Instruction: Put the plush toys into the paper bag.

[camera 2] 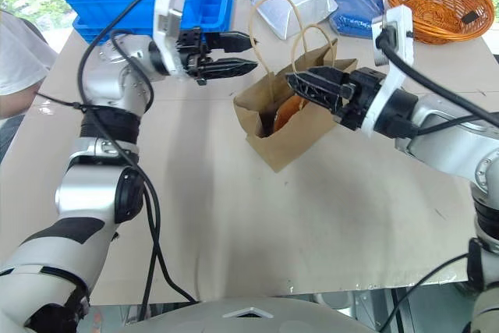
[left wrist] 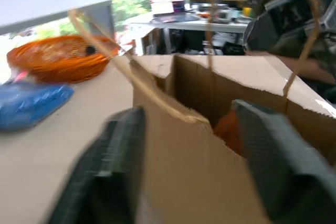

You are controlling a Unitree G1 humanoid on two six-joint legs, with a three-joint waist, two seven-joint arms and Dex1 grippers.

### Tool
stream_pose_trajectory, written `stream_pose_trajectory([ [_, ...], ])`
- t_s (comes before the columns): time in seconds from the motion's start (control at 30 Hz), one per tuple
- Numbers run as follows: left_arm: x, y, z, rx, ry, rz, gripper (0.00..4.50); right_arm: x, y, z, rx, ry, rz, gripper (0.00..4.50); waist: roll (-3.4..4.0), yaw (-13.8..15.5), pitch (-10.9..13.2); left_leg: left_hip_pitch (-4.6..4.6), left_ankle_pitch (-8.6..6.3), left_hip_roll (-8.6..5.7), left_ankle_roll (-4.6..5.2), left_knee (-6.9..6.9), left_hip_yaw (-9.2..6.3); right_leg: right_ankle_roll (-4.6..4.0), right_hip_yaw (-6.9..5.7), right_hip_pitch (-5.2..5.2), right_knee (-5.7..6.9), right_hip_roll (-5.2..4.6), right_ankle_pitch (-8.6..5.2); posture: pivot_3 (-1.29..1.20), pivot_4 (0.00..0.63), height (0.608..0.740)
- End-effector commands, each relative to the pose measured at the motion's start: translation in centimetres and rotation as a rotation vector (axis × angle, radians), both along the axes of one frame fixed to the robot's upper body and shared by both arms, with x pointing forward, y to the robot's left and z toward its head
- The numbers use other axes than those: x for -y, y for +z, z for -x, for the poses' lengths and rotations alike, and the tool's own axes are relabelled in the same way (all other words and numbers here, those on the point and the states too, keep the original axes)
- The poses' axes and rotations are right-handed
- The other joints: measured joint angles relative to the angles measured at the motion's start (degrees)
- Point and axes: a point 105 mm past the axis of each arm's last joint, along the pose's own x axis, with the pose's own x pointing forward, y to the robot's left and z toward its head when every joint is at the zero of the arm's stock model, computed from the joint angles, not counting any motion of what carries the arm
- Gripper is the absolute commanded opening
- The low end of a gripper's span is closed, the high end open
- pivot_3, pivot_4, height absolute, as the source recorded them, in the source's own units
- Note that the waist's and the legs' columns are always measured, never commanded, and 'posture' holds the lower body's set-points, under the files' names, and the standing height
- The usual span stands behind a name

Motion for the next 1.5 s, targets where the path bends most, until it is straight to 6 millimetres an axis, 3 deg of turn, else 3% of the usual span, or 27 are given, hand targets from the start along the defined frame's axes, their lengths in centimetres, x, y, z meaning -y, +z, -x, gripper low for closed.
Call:
stream_pose_trajectory([
  [0.03,-1.8,0.6,2.3,-0.056,0.015,0.056,4.45,0.9,1.2,2.1,0.182,0.049,0.110,3.25,0.03,0.16,0.02,-0.02,0.00,0.02,0.00,0.00,-0.01,0.00,-0.01,-0.01,-0.02,0.01,0.00,0.00,0.150,0.740],
  [0.13,-3.3,-1.2,4.5,-0.149,0.028,0.058,4.45,2.5,-0.3,2.8,0.202,0.048,0.244,3.25,0.00,0.67,0.02,-0.07,0.00,0.08,-0.02,0.17,-0.06,0.02,-0.11,0.01,-0.01,0.03,0.01,0.00,0.150,0.740],
  [0.27,-2.7,-3.3,6.8,-0.217,0.022,0.059,4.50,4.4,-2.4,4.0,0.200,0.096,0.395,1.67,0.01,0.97,0.01,-0.02,-0.01,0.02,-0.03,0.15,0.08,0.05,0.06,0.08,-0.09,-0.08,0.02,0.00,0.150,0.740],
  [0.37,-1.8,-4.2,7.6,-0.214,0.002,0.051,4.50,4.2,-4.0,4.7,0.206,0.177,0.463,0.21,-0.01,1.81,0.00,-0.01,0.01,0.01,-0.06,0.26,0.08,0.14,0.07,0.13,-0.08,-0.07,0.08,0.00,0.150,0.740],
  [0.4,-1.6,-4.4,7.7,-0.218,-0.003,0.051,4.50,3.9,-4.9,4.8,0.211,0.206,0.496,0.09,-0.01,1.85,0.00,0.01,-0.03,0.01,0.01,0.28,0.09,0.14,0.07,0.14,-0.07,-0.05,0.08,0.00,0.150,0.740],
  [0.47,-1.1,-4.8,7.8,-0.232,-0.026,0.050,4.50,3.1,-6.7,4.5,0.231,0.262,0.553,0.09,0.00,1.81,-0.01,0.13,0.00,0.00,-0.04,0.28,0.12,0.14,0.09,0.24,-0.07,-0.03,0.07,0.00,0.150,0.740],
  [0.57,-0.7,-5.3,7.7,-0.234,-0.037,0.044,4.50,2.1,-8.1,4.0,0.266,0.307,0.561,0.09,0.00,1.62,0.00,0.26,0.05,-0.02,-0.12,0.28,0.22,0.13,0.16,0.31,-0.05,0.02,0.07,0.00,0.150,0.740],
  [0.7,0.7,-6.2,7.0,-0.219,-0.086,-0.008,4.50,-0.6,-10.1,0.7,0.342,0.319,0.552,0.09,-0.07,1.15,-0.05,0.30,0.19,-0.05,-0.37,0.29,0.28,0.11,0.23,0.30,0.00,0.09,0.09,0.00,0.150,0.740],
  [0.87,1.4,-6.5,7.4,-0.204,-0.102,-0.028,4.50,-2.4,-10.6,-1.1,0.390,0.303,0.534,0.09,-0.05,1.16,-0.04,0.13,0.21,-0.13,-0.40,0.25,0.18,0.11,0.20,0.11,0.01,0.02,0.09,0.00,0.150,0.740],
  [1.1,2.7,-6.9,8.2,-0.186,-0.053,0.001,4.50,-4.6,-9.9,-1.5,0.423,0.304,0.447,0.09,-0.05,1.46,-0.04,0.10,0.19,-0.14,-0.38,0.21,0.10,0.10,0.13,0.10,0.00,-0.06,0.09,0.00,0.150,0.740],
  [1.4,4.8,-6.8,6.7,-0.087,0.135,0.029,4.50,-6.0,-10.2,-1.9,0.416,0.316,0.405,0.09,-0.04,1.75,-0.05,0.13,0.20,-0.20,-0.39,0.22,0.11,0.10,0.15,0.13,0.06,-0.08,0.10,0.00,0.150,0.740],
  [1.5,5.1,-7.2,6.4,-0.092,0.171,0.038,3.68,-6.3,-10.1,-2.1,0.413,0.314,0.391,0.00,-0.04,1.67,-0.05,0.14,0.20,-0.20,-0.39,0.22,0.10,0.10,0.14,0.12,0.07,-0.08,0.10,0.00,0.150,0.740],
])
